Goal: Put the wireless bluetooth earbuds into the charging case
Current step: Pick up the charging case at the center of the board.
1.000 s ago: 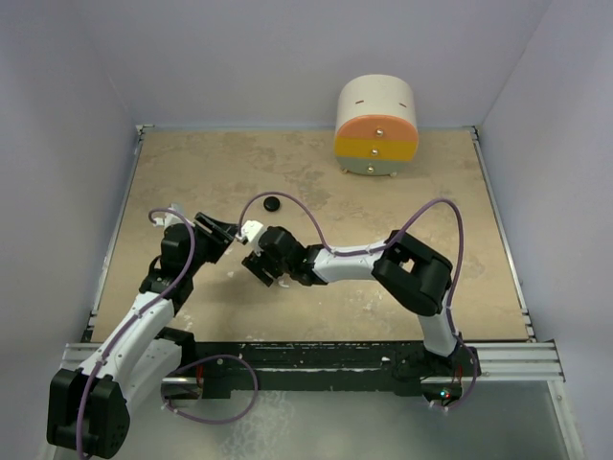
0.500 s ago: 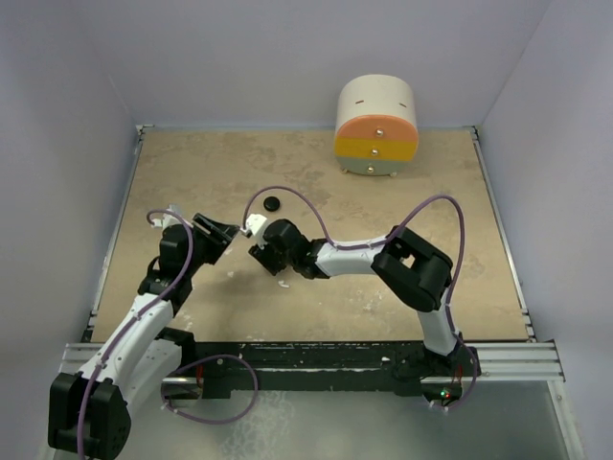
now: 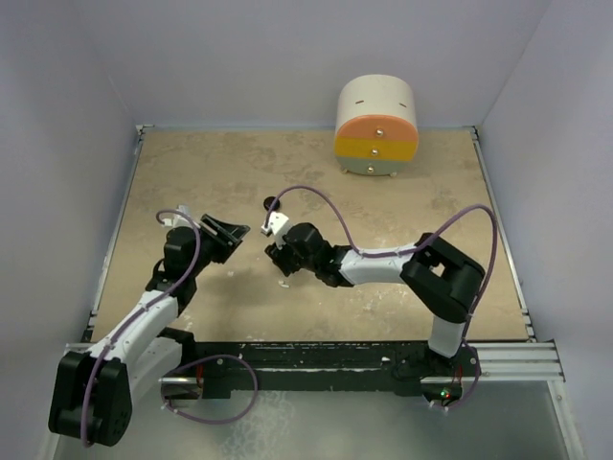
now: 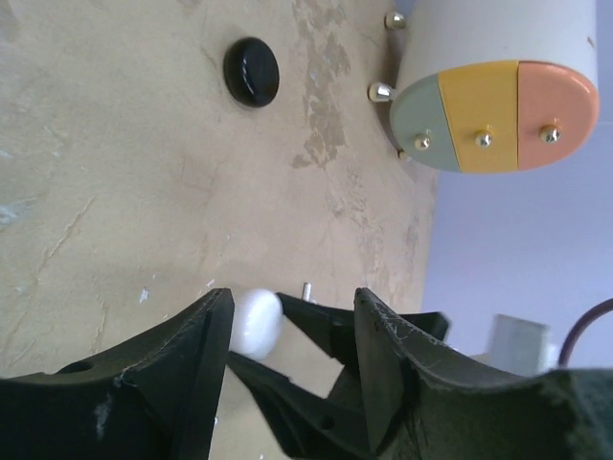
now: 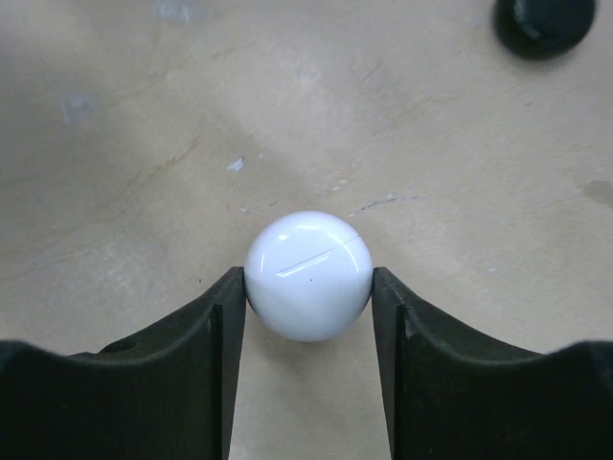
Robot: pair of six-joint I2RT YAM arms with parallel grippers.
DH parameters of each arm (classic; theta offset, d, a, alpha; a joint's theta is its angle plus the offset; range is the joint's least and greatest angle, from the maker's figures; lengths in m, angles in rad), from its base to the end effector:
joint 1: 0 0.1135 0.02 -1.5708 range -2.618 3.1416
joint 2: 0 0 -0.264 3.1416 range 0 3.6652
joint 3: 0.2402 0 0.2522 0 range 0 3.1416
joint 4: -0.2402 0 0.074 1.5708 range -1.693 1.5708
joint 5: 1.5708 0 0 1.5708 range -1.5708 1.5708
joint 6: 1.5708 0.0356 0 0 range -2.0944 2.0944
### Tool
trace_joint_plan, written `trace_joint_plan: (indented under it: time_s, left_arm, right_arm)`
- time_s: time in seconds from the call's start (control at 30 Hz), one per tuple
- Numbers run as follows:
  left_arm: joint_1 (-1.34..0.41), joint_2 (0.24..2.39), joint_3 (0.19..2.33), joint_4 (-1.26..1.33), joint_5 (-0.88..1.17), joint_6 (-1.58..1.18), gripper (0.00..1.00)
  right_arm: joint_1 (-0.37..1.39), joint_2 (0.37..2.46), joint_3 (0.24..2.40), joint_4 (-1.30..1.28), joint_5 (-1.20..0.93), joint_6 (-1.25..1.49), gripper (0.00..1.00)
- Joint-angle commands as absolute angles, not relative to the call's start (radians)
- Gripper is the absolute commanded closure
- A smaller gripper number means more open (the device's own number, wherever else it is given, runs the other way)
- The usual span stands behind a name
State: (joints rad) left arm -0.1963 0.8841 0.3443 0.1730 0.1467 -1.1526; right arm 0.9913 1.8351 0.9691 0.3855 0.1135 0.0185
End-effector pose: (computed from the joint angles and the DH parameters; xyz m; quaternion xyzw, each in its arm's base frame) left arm 0.1908 -0.0432 0.2041 -0.3414 0.7489 -0.3999 0.4034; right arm 0.2171 0.3244 0.1701 -0.3730 0.7684 0.2080 0.4766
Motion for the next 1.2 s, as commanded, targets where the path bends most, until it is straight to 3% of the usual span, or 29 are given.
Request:
trace_joint_plan:
  time_s: [0.0,0.5,1.17]
  left_arm:
    - [-0.187,0.955,0.288,0.461,0.262,-1.233,0.48]
    - [-0.191,1.212,0.191,0.955,0.383,-1.380,0.52]
    - [-0.300,1.340,0.263,1.004,0.403,-1.313,0.57]
  right_arm:
    - [0.962,1.738,0.942,0.518,0.148,0.079,0.63]
    - [0.939,1.648,0.898,0.578,0.104,0.089,0.64]
    - [0.939,1.629,0.943,0.554,0.054,0.072,0.64]
